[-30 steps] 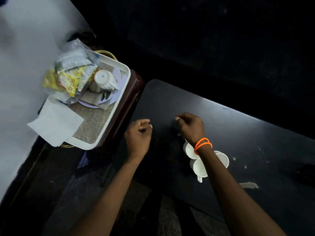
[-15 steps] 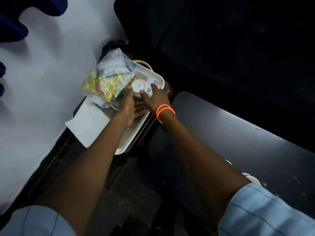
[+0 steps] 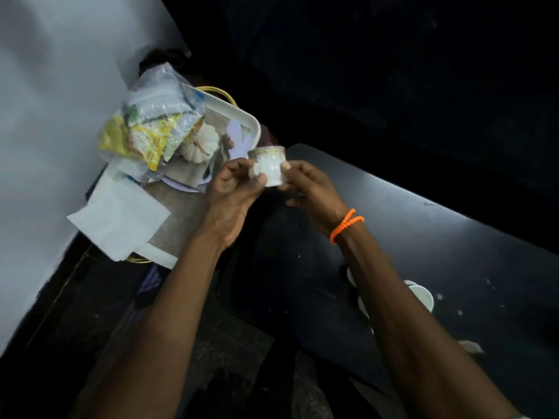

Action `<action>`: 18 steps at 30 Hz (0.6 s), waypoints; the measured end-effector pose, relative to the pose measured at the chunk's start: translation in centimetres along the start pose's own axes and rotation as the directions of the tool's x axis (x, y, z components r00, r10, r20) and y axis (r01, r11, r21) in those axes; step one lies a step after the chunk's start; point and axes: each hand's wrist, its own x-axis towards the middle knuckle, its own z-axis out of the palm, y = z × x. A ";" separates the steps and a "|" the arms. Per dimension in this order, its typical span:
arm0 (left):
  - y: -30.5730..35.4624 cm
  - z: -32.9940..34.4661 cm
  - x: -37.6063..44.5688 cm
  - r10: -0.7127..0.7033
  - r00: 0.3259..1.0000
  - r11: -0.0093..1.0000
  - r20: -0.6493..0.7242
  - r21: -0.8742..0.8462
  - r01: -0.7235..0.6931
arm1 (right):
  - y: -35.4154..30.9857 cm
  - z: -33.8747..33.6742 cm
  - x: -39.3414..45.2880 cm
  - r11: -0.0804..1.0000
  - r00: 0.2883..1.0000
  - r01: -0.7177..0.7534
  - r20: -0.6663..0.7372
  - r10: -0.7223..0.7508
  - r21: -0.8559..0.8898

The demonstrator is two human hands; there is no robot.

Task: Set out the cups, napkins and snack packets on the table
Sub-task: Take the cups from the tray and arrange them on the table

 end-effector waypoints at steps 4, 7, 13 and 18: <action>-4.4 3.5 -1.4 -0.156 0.974 0.957 0.165 0.271 0.107 | 1.8 -8.0 -4.0 0.999 0.999 -0.038 -0.014 0.038 0.035; -8.3 6.7 -2.0 -0.298 0.930 0.839 0.217 0.524 0.147 | 3.4 -13.1 -6.5 0.992 0.999 -0.043 -0.027 0.040 -0.116; -13.9 12.2 -2.6 -0.415 0.845 0.703 0.338 0.708 0.062 | 6.4 -19.8 -9.7 0.924 0.990 -0.053 -0.140 0.000 -0.379; -15.9 14.2 -2.9 -0.449 0.828 0.571 0.337 0.821 -0.024 | 9.3 -21.6 -11.4 0.871 0.973 -0.060 -0.224 -0.058 -0.488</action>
